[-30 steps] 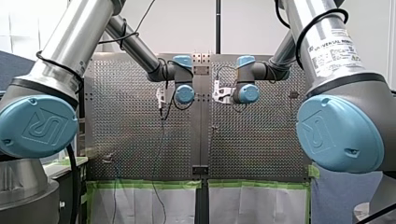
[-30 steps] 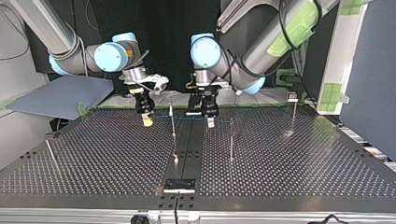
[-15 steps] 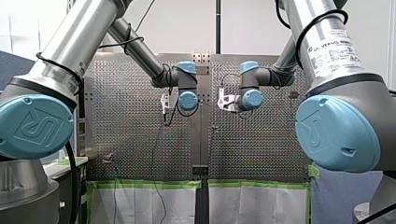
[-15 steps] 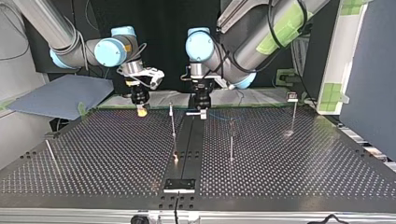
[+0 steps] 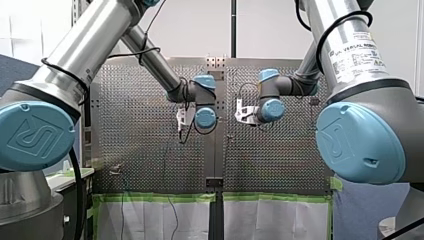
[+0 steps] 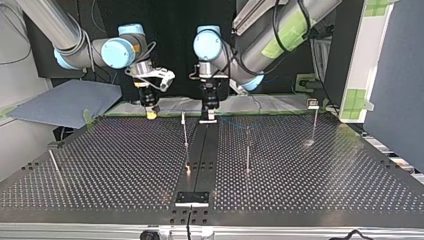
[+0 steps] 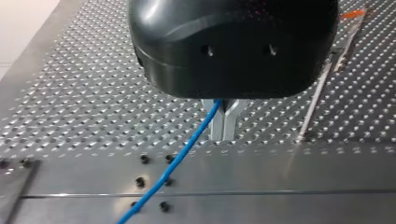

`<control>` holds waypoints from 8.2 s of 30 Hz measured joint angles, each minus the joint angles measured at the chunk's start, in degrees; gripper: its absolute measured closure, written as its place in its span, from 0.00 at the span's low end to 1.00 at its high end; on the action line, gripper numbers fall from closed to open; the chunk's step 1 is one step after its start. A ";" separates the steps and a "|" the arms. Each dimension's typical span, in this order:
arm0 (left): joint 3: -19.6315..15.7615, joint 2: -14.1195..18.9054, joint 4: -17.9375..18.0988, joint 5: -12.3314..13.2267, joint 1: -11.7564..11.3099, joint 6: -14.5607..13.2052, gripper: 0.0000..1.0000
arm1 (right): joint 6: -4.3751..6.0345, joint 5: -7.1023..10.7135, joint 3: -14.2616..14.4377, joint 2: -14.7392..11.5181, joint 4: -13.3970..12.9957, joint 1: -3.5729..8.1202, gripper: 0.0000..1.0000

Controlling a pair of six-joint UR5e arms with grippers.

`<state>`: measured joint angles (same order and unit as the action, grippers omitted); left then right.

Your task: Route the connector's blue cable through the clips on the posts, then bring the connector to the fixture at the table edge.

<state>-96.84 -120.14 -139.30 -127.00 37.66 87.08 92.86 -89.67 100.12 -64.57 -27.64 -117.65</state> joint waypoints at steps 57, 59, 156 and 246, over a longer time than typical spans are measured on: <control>-1.58 -9.47 7.09 -1.96 2.53 -2.04 1.00 | -2.94 3.09 5.98 9.22 -17.04 4.14 1.00; -1.29 -9.99 7.25 -2.13 2.73 -1.94 1.00 | -2.91 3.38 5.98 9.32 -17.41 4.47 1.00; 16.19 -17.87 -1.23 -1.98 0.02 -1.46 1.00 | -3.28 6.45 -1.65 11.94 -14.40 11.07 1.00; 11.73 -13.33 -11.59 15.67 0.11 -0.68 0.00 | -3.37 6.34 -5.33 12.23 -9.39 11.69 1.00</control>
<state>-85.11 -133.47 -150.89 -111.32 37.77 86.40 89.49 -83.33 94.79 -52.34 -37.04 -105.95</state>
